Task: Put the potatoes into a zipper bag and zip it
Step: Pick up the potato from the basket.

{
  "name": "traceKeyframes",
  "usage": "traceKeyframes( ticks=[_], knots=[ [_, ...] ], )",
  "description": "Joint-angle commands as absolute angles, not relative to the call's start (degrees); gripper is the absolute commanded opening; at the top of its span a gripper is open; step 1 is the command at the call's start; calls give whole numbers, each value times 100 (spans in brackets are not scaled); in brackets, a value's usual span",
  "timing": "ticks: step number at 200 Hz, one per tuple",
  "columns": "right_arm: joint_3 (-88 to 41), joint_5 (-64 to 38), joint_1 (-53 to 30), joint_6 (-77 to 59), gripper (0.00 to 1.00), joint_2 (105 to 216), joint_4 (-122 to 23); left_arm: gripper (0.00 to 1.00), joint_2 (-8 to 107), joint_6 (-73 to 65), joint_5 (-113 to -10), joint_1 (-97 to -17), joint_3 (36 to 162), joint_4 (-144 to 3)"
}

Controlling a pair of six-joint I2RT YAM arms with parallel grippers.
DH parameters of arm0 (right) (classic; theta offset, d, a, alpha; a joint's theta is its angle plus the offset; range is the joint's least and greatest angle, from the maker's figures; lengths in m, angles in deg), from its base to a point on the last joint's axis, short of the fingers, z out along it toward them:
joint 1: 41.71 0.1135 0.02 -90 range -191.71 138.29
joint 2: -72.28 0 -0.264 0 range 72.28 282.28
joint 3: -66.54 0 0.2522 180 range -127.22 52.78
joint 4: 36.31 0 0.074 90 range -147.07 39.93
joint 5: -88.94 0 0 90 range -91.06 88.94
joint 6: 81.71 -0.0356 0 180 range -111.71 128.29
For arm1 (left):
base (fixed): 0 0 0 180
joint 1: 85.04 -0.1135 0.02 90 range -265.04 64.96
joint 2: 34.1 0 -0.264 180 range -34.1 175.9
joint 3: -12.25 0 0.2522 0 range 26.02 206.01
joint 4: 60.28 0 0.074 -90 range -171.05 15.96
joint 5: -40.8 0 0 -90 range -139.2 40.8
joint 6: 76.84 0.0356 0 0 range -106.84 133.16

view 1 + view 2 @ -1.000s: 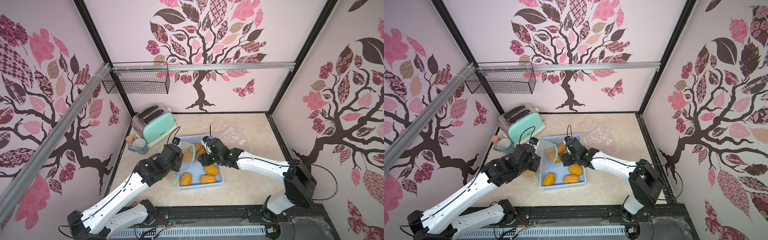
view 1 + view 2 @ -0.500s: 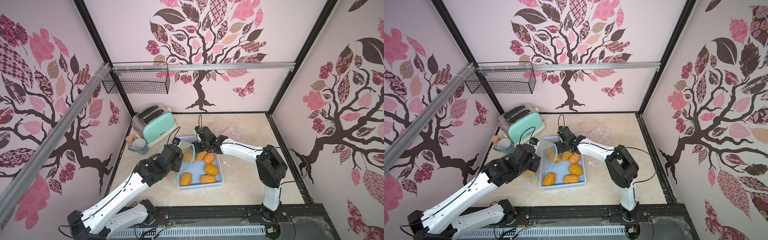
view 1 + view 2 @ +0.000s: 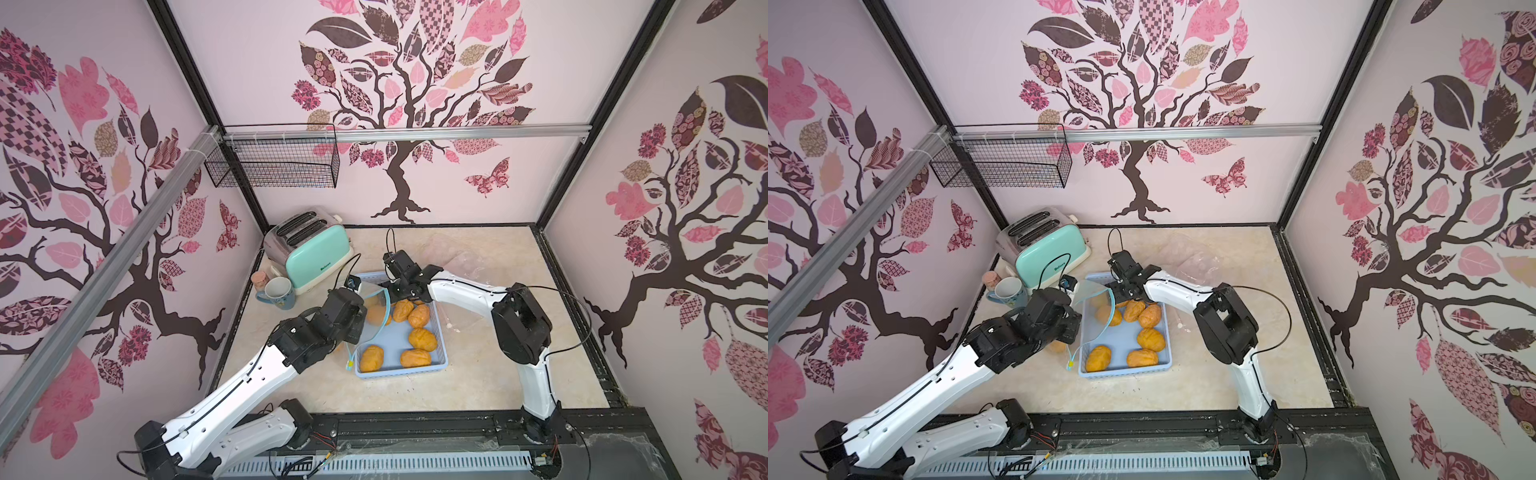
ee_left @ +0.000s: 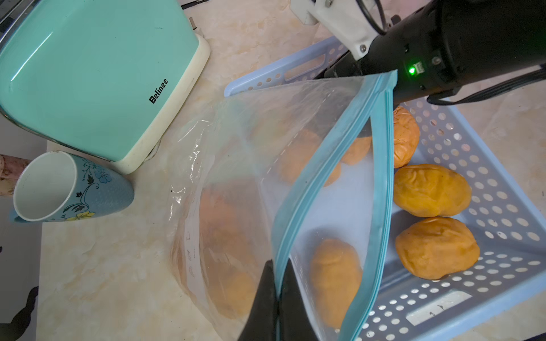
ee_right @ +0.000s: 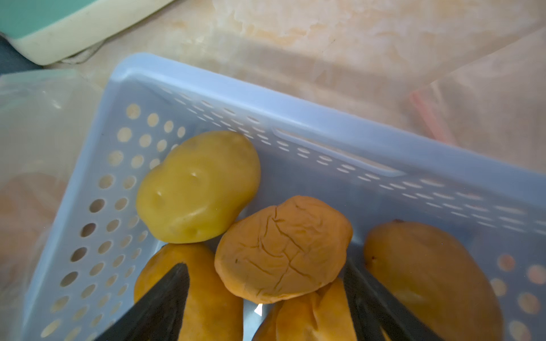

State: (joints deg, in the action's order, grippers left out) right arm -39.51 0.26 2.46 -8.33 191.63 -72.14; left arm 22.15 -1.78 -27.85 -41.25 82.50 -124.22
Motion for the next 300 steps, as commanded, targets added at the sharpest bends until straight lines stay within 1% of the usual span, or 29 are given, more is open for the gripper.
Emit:
traceKeyframes(
  ticks=[1,49,113,141,155,169,210,259,300],
  knots=[
    [-4182,69,238,-760,85,19516,-7412,0,2198,-134,-2784,-4145,8098,-12331],
    [-4247,139,230,-717,85,19806,-7440,0,2180,-136,-2777,-4143,8100,-12342],
    [-4715,236,223,-626,85,20176,-7724,0,2171,-135,-2784,-4145,8084,-12332],
    [-4716,193,216,-639,85,20155,-7698,0,2171,-134,-2784,-4145,8089,-12331],
    [-4749,179,215,-616,84,20132,-7707,0,2172,-139,-2784,-4143,8087,-12332],
    [-4752,105,220,-593,81,20096,-7723,0,2180,-134,-2785,-4145,8084,-12330],
    [-4429,-132,223,-722,71,19628,-7429,0,2177,-134,-2782,-4146,8086,-12328],
    [-3904,-286,230,-870,68,18884,-7112,0,2189,-135,-2784,-4140,8085,-12334],
    [-3058,-468,218,-1041,67,17955,-6724,0,2185,-134,-2797,-4140,8086,-12328]
  ],
)
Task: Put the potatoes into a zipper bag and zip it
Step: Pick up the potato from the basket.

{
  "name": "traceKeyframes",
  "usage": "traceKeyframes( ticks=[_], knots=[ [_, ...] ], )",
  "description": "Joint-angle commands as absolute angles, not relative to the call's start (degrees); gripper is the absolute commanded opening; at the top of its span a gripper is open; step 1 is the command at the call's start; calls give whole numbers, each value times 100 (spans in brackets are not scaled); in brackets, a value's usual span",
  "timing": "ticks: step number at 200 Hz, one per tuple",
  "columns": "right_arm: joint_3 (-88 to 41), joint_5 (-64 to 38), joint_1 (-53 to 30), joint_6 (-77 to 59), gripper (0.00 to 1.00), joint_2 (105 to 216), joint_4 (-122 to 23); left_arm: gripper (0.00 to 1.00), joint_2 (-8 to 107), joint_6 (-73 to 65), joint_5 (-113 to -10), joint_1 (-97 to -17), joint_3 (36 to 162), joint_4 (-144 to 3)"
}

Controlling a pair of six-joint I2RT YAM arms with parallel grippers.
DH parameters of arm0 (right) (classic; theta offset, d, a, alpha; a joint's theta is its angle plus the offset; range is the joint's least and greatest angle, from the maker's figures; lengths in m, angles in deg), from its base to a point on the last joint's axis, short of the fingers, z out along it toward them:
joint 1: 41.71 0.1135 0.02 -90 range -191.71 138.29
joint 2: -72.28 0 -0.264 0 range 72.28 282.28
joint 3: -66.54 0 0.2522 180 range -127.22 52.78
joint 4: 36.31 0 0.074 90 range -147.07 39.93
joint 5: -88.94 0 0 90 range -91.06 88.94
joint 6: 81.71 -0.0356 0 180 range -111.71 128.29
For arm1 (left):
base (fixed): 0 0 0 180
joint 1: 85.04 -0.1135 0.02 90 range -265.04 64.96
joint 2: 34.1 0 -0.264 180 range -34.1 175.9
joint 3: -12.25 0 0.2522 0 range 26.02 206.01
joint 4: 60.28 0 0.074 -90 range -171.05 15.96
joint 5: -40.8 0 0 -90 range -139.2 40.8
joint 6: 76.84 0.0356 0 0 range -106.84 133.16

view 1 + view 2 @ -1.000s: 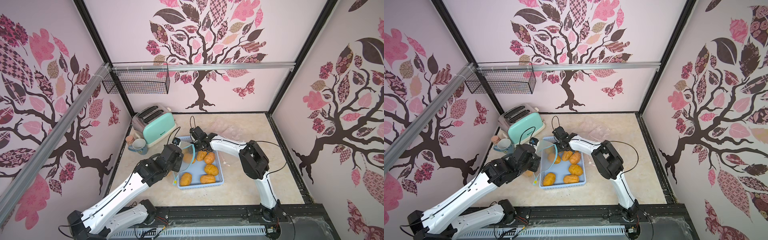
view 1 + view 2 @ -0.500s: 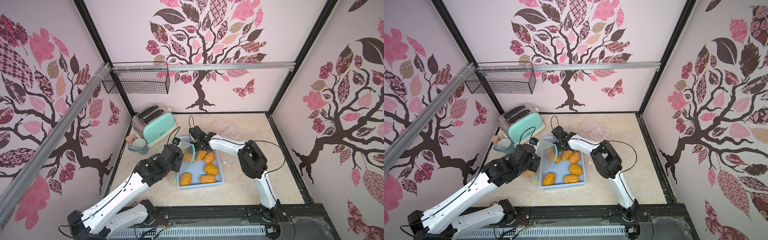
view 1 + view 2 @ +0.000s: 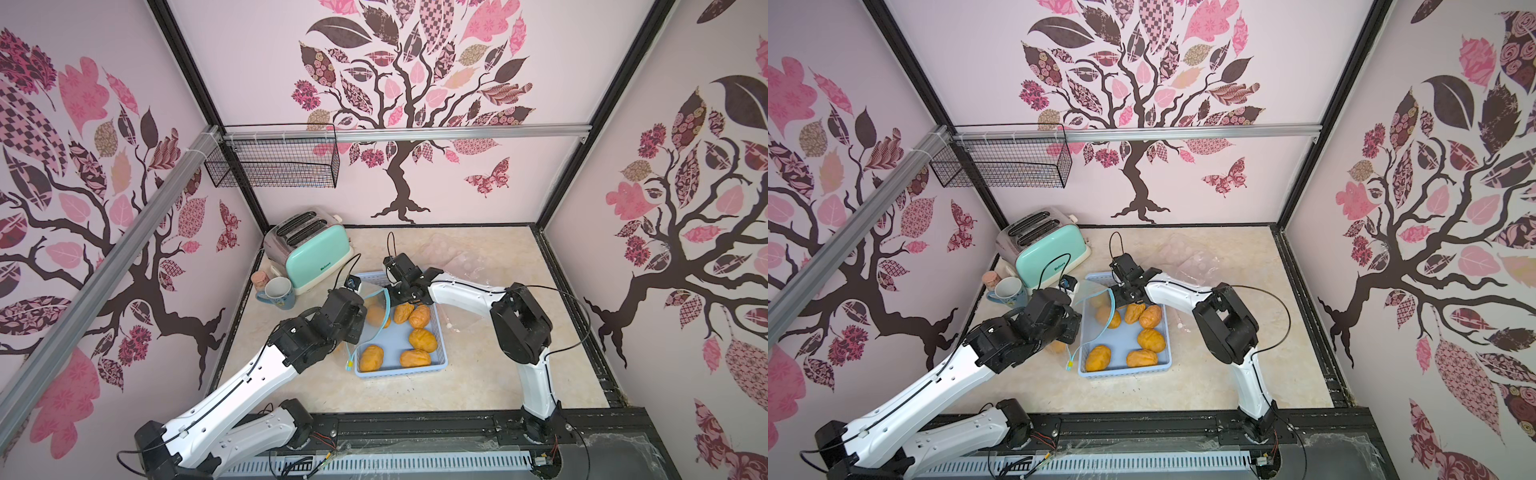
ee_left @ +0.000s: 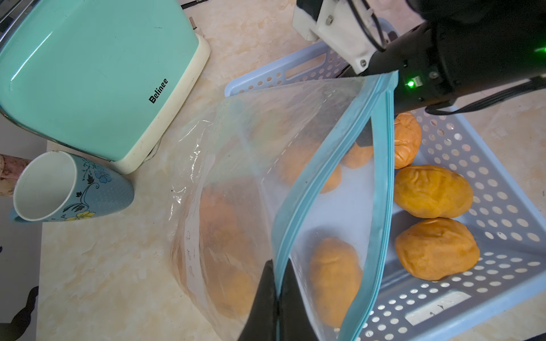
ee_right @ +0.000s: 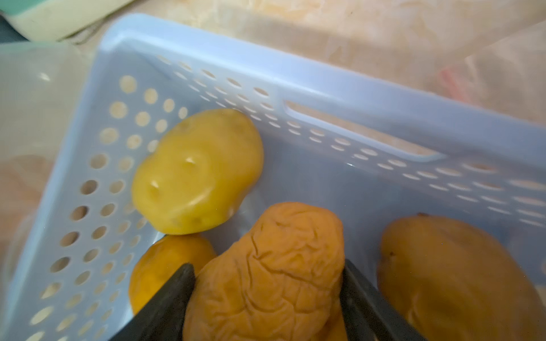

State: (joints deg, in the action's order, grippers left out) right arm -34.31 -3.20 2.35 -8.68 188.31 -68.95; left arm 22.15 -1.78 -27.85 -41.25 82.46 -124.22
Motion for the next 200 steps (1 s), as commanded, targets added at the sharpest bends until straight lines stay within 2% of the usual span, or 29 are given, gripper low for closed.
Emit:
traceKeyframes(
  ticks=[1,81,111,158,200],
  knots=[
    [-3034,-476,221,-1051,67,17926,-6714,0,2187,-134,-2795,-4142,8090,-12327],
    [-348,-1285,224,-1199,67,15070,-5215,0,2214,-134,-2792,-4145,8089,-12329],
    [451,-2015,229,-1264,66,14144,-4369,0,2206,-127,-2803,-4140,8103,-12343],
    [1020,-2692,234,-1582,66,13451,-3494,0,2009,-122,-2653,-4145,8111,-12329],
    [851,-3098,488,-1709,66,13530,-3248,0,2001,-99,-2727,-4206,8108,-12306]
  ],
)
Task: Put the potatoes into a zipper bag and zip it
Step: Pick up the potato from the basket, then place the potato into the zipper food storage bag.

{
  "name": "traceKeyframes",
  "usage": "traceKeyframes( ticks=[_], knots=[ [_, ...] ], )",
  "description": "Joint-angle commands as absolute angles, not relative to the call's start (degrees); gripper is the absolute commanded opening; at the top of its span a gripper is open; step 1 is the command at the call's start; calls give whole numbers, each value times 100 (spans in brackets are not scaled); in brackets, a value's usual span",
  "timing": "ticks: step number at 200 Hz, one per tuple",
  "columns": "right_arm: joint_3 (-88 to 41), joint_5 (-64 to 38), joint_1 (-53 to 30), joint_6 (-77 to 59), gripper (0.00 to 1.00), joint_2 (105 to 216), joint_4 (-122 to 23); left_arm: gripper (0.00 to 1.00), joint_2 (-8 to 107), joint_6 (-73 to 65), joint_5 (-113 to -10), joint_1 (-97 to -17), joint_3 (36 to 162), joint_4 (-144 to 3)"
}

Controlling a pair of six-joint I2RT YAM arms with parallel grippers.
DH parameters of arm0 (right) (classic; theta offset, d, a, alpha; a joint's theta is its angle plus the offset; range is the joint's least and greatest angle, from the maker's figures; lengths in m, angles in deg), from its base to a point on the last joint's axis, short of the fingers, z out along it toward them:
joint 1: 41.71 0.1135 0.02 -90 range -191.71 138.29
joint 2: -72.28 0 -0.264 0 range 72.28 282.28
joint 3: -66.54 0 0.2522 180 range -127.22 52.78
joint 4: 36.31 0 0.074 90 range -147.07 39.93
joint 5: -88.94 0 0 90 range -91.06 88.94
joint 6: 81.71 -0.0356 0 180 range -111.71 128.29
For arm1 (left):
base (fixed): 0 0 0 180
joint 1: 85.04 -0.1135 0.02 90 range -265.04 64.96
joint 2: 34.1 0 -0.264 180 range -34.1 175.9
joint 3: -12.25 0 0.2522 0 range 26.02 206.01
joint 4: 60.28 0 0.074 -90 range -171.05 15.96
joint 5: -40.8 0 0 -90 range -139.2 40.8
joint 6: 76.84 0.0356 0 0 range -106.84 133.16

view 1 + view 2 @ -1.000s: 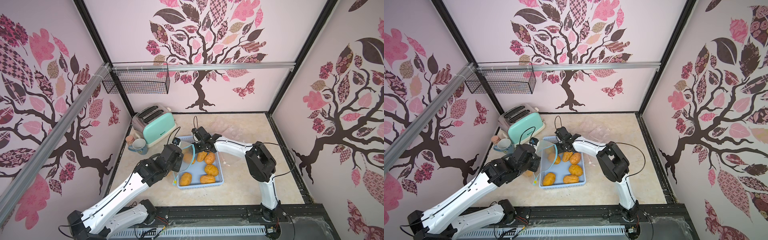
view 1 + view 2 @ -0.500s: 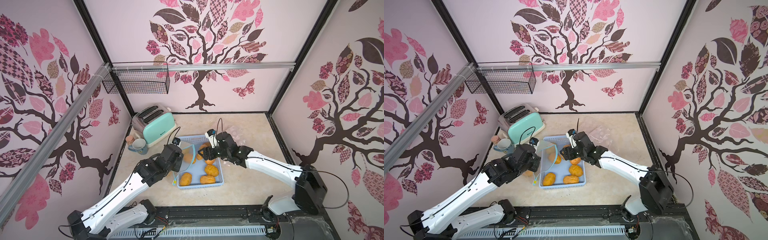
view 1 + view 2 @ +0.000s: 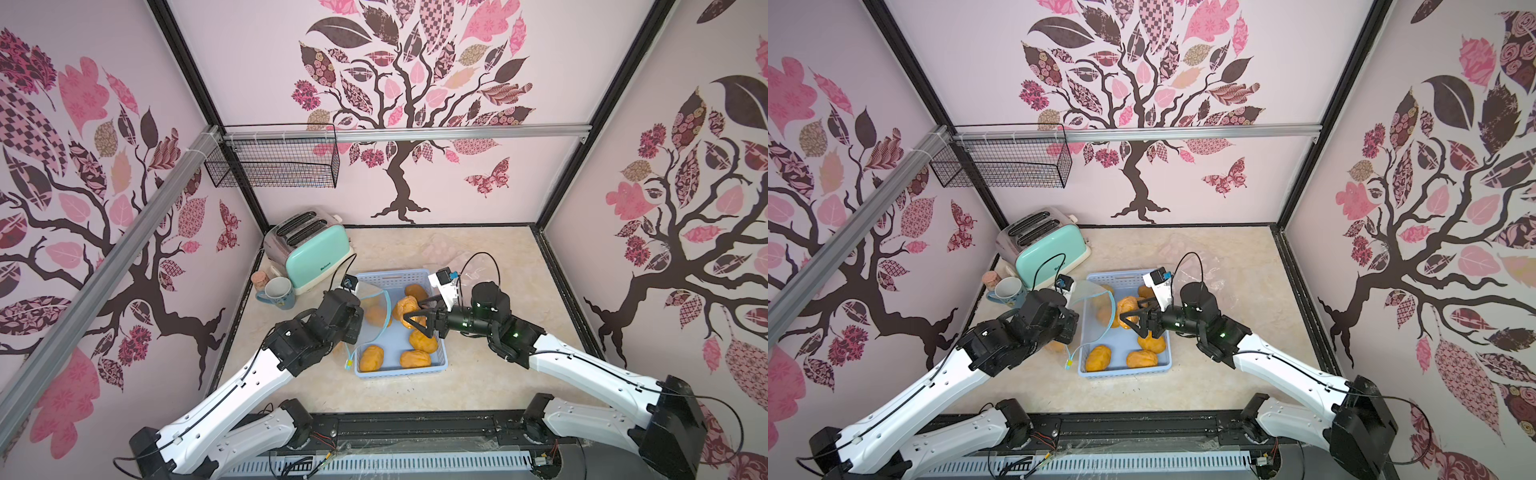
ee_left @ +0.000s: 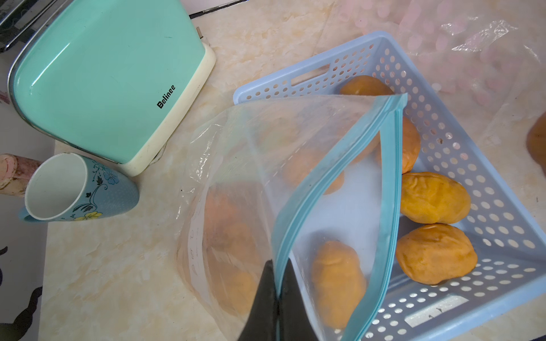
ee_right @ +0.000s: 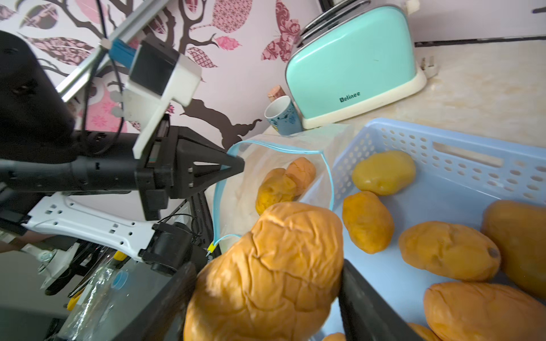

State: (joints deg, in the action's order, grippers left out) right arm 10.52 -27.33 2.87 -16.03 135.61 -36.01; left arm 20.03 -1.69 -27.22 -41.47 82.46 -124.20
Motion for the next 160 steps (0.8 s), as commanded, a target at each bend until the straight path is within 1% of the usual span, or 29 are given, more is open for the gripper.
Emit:
traceKeyframes(
  ticks=[1,48,89,120,137,160],
  knots=[
    [836,-3097,501,-1701,66,13538,-3253,0,2012,-99,-2729,-4206,8106,-12308],
    [328,-2691,956,-1619,66,14398,-3208,0,2066,-102,-2749,-4211,8103,-12308],
    [-34,-1993,971,-2045,65,15387,-3176,0,2062,-100,-2751,-4215,8100,-12309],
    [-409,-1927,971,-2428,65,16023,-3130,0,2060,-99,-2749,-4209,8098,-12291],
    [-647,-2002,987,-2612,67,16343,-3118,0,2070,-99,-2745,-4213,8085,-12293],
    [-940,-1681,1033,-2617,74,16588,-3440,0,2093,-100,-2756,-4213,8096,-12291]
  ],
)
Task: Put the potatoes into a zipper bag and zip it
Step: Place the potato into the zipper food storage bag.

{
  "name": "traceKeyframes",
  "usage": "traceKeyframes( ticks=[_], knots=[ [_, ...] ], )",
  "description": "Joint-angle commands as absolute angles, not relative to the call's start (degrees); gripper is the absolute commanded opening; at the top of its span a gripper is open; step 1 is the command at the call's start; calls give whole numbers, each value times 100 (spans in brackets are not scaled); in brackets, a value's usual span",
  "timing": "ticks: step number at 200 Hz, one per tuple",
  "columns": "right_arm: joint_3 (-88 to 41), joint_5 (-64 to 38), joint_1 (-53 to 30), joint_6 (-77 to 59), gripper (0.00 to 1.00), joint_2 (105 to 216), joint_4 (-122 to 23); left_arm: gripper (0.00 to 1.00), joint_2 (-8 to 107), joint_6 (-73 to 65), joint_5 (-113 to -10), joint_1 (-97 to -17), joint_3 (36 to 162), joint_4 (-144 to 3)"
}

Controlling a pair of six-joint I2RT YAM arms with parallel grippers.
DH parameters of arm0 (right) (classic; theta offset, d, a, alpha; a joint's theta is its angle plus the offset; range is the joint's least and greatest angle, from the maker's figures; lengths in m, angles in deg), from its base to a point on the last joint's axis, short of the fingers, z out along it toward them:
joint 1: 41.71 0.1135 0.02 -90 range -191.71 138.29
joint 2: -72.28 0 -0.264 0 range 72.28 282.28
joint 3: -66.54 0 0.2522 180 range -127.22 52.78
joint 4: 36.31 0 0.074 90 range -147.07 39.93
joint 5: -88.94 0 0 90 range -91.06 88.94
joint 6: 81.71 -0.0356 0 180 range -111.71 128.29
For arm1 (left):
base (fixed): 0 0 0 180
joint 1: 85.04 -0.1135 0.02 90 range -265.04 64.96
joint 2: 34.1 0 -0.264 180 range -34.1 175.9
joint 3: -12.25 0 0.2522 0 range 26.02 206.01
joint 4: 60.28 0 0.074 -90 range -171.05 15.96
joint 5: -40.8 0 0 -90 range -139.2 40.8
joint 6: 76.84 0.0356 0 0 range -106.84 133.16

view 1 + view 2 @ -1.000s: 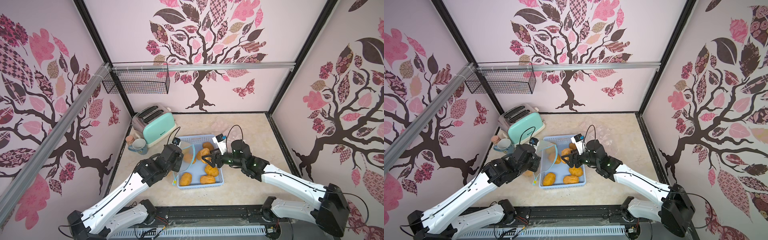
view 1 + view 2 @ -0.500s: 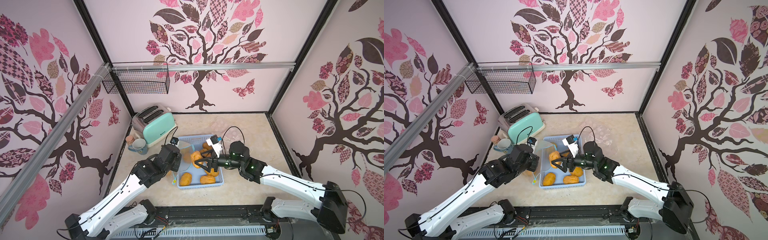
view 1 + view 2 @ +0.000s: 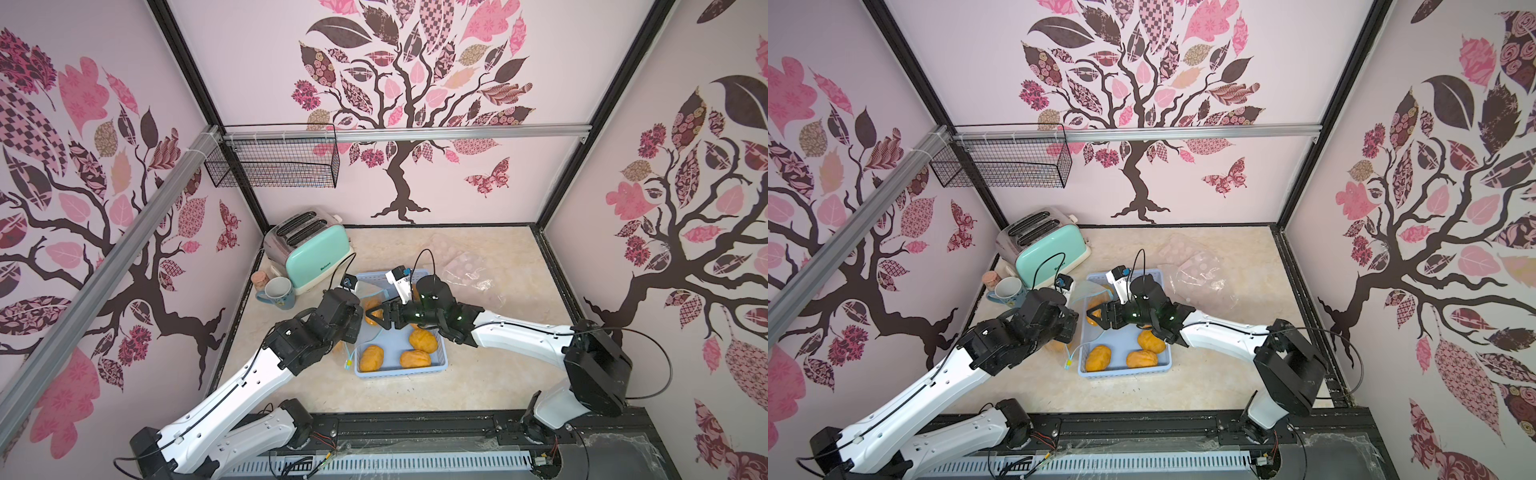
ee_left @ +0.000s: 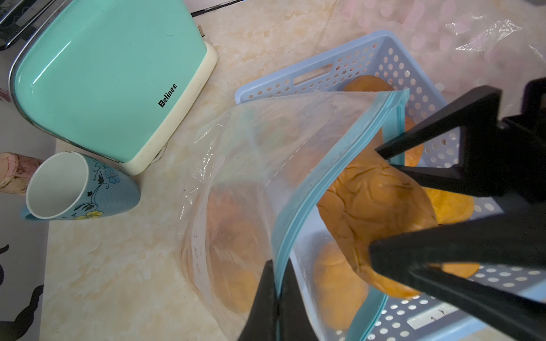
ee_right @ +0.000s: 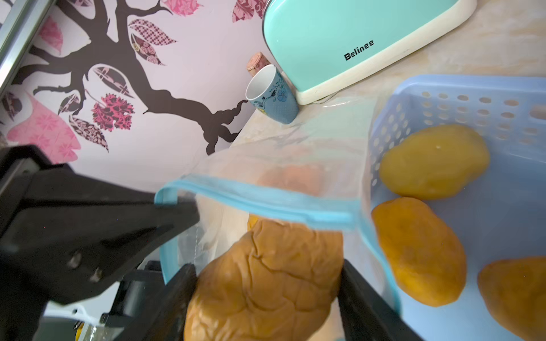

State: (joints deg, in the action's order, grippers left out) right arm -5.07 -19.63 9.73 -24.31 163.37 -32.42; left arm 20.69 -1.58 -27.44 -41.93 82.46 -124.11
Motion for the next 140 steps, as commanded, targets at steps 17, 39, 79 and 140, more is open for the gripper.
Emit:
traceKeyframes(
  ticks=[17,39,79,140],
  knots=[
    [-1058,-1643,1040,-2545,78,16658,-3625,0,2094,-103,-2758,-4215,8088,-12292],
    [-1225,-1509,1033,-2269,81,16617,-4032,0,2087,-99,-2765,-4215,8089,-12291],
    [-1272,-1454,1038,-1613,87,16386,-4414,0,2092,-107,-2759,-4215,8094,-12293],
    [-916,-1502,1025,-891,90,15771,-4313,0,2074,-99,-2775,-4215,8089,-12309]
  ],
)
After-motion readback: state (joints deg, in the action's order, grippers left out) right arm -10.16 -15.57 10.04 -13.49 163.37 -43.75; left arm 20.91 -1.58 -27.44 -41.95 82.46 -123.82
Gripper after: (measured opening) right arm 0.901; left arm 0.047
